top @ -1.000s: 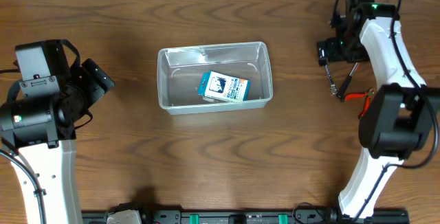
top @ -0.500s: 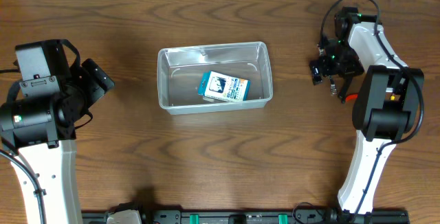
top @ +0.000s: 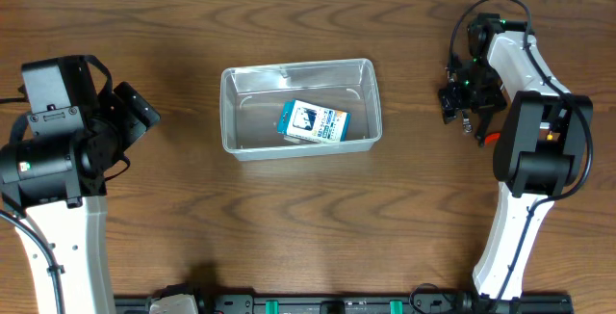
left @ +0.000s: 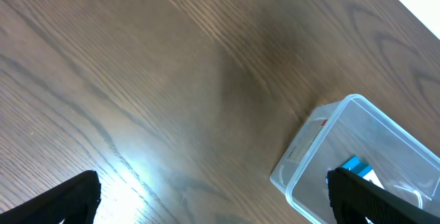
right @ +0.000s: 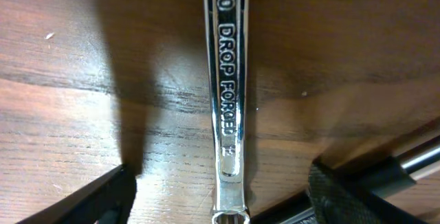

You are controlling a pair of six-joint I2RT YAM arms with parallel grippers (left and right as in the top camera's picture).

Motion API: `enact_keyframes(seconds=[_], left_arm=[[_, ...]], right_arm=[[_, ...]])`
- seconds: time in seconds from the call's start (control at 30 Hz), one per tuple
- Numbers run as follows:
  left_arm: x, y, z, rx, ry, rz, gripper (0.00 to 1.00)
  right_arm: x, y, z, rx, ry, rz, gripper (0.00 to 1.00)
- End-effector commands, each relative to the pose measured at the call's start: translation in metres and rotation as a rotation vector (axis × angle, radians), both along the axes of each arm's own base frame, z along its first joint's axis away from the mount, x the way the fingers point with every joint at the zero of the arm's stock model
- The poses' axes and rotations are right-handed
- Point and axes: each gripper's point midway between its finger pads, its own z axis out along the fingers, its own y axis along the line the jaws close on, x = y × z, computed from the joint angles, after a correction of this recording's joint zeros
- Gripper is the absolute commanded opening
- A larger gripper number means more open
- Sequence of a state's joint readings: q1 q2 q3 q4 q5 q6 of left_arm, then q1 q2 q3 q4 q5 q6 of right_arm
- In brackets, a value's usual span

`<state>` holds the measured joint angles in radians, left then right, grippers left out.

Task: Pack container
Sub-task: 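Move the right gripper back and grasp the chrome wrench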

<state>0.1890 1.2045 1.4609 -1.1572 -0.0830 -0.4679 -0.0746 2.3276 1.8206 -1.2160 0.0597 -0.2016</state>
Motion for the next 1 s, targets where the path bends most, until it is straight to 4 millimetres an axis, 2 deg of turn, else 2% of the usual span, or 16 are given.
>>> enact_keyframes(seconds=[0.0,0.07,0.13,0.3,0.4,0.53,0.77,0.97], left_arm=[[-0.002,0.004,-0.002,0.010,0.012,0.014,0.98],[-0.002,0.004,-0.002,0.010,0.012,0.014,0.98],[-0.002,0.004,-0.002,0.010,0.012,0.014,0.98],[-0.002,0.004,-0.002,0.010,0.012,0.014,0.98],[-0.002,0.004,-0.002,0.010,0.012,0.014,0.98],[-0.002,0.004,-0.002,0.010,0.013,0.014,0.98],[-0.002,0.004,-0.002,0.010,0.013,0.014,0.98],[-0.002,0.004,-0.002,0.010,0.013,0.014,0.98]], right_arm=[[-0.007,-0.005,-0.019,-0.021,0.048,-0.014,0.72],[-0.007,-0.005,-0.019,-0.021,0.049,-0.014,0.56],[-0.007,-0.005,-0.019,-0.021,0.050,-0.015,0.48],[-0.007,-0.005,-0.019,-0.020,0.052,-0.014,0.45],[-0.007,-0.005,-0.019,-0.020,0.052,-0.013,0.32],[-0.007,-0.003,-0.019,-0.020,0.052,-0.011,0.24],[-0.007,0.000,-0.019,-0.020,0.051,-0.003,0.16],[0.003,0.011,-0.010,-0.023,0.018,0.027,0.15]])
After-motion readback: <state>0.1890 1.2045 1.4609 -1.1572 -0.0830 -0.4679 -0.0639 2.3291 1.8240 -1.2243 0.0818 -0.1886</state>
